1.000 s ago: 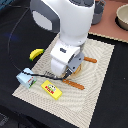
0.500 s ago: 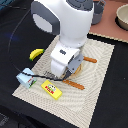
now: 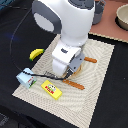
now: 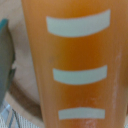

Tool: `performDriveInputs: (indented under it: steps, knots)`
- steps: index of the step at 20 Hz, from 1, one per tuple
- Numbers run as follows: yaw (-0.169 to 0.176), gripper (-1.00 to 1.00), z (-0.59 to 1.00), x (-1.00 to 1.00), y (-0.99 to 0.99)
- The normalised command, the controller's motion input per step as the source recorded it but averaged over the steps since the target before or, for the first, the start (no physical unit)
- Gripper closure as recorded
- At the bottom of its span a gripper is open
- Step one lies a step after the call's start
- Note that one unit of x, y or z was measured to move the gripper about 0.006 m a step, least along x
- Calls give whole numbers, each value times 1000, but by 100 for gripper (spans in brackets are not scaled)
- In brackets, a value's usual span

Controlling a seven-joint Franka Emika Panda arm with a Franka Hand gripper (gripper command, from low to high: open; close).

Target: Interact with the objects in diverse but meaningful ways.

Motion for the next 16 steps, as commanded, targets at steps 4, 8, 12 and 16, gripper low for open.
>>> performDriveInputs:
  steps: [4, 8, 12, 16]
  knots:
    - [39, 100, -78, -126, 101]
    - [36, 100, -71, -71, 127]
    - [20, 100, 887, -232, 43]
    - [44, 100, 991, -374, 9]
